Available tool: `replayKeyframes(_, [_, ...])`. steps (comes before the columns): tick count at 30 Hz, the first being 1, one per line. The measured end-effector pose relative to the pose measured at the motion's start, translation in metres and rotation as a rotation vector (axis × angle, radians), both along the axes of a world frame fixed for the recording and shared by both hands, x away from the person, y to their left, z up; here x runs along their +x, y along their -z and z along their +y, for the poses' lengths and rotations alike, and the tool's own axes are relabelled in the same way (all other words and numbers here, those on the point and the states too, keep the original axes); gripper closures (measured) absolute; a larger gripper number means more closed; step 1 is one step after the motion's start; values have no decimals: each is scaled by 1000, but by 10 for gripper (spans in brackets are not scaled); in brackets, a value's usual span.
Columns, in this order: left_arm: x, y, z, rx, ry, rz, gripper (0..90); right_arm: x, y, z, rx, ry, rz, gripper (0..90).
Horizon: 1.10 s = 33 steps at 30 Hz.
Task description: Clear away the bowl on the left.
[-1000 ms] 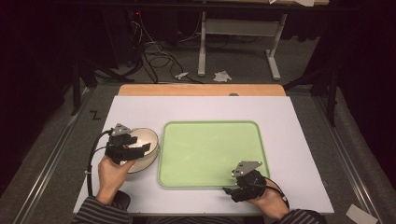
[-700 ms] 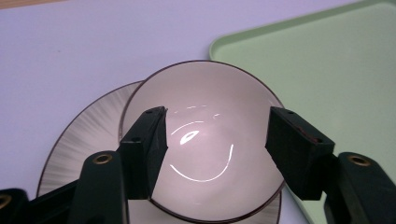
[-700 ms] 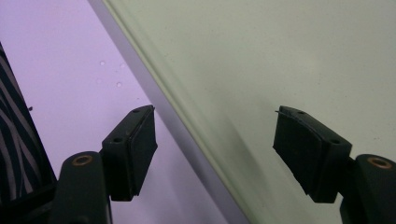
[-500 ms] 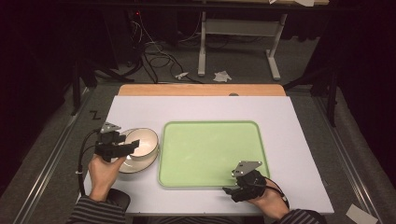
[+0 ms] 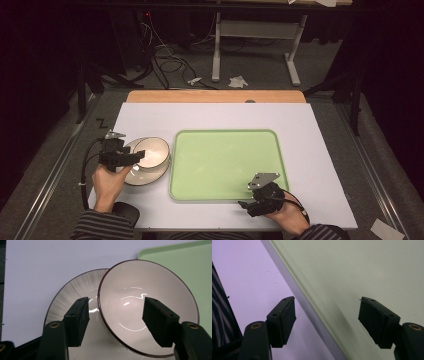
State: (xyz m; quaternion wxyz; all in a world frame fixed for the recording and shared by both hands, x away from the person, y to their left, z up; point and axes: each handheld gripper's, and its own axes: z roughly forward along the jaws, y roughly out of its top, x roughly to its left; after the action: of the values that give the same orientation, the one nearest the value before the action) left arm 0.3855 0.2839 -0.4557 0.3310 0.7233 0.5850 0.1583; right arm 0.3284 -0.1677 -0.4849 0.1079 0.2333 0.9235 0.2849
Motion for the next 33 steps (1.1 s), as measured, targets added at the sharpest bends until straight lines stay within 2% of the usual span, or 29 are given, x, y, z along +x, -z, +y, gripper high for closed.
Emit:
replayKeyframes(6, [7, 6, -2, 11, -4, 42, 389, 0, 1, 1, 2, 3, 6, 314])
replayKeyframes(12, [15, 14, -3, 26, -6, 104, 420, 0, 1, 1, 3, -1, 9, 314])
replayKeyframes(15, [18, 16, -3, 15, -5, 123, 441, 0, 1, 1, -3, -1, 14, 314])
replayKeyframes(22, [22, 22, -6, 49, -20, 172, 509, 0, 1, 1, -6, -5, 11, 314])
replayKeyframes(33, [28, 26, -7, 29, -26, 219, 621, 0, 2, 2, -6, 0, 12, 315])
